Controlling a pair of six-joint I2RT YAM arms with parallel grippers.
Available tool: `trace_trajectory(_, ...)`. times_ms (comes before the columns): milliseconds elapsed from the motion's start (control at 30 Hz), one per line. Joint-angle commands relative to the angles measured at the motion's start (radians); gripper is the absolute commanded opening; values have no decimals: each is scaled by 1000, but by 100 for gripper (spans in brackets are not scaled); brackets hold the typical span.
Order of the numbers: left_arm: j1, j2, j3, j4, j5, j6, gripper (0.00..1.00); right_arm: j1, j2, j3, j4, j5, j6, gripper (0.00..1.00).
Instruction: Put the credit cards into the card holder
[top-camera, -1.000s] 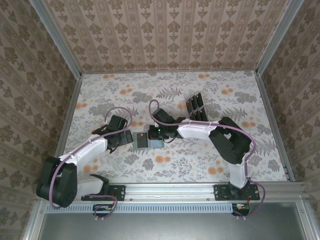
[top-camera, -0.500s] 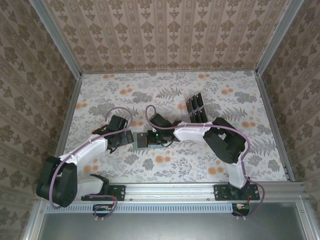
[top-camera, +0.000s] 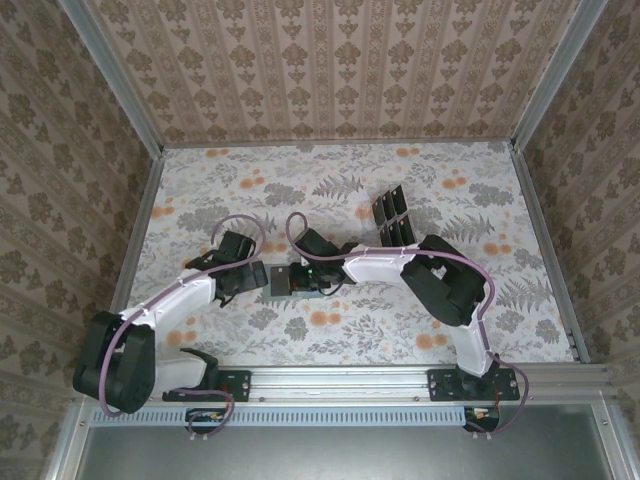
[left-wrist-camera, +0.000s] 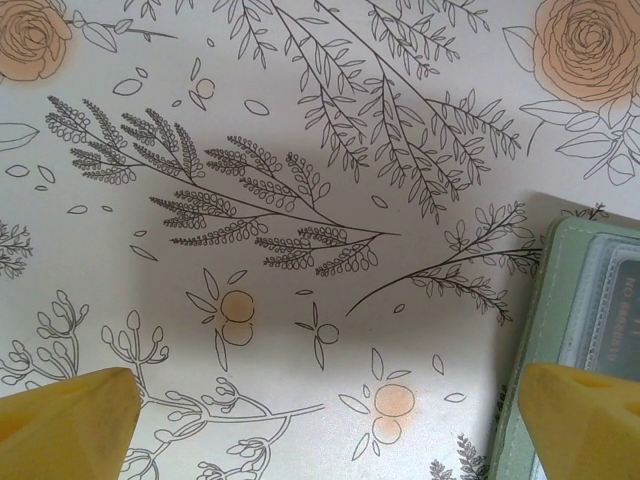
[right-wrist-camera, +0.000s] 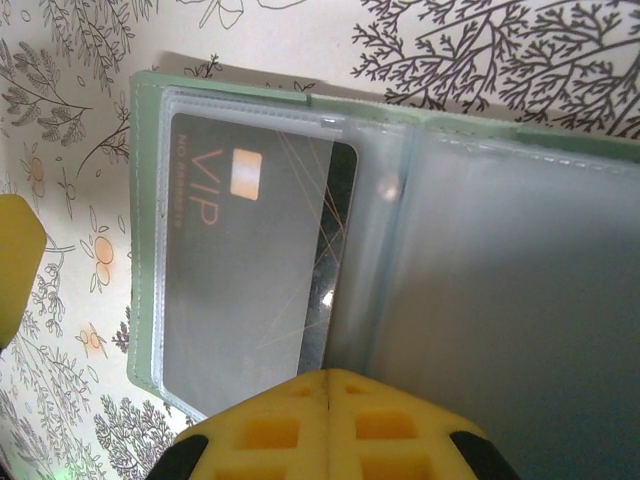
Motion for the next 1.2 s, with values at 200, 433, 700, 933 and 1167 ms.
trace_trajectory(200,-60,-31,-2,6,40,37,100,-63,-154,-2,-152,83,-121,40)
trace_trajectory(433,-137,-13,-6,7,1,4,100,-73,-102,76,-236,98,-207,41)
trace_trajectory(700,-184,48,-16,20,-30,-23,100,-72,-64,123,-270,100,-244,41)
trace_trajectory(933,-199,93,-18,31,-46,-27,100,-73,-32,132,-281,99,-255,41)
trace_trajectory(1167,-203,122,-22,45,-51,-26,100,-72,11,134,-287,100,-257,42)
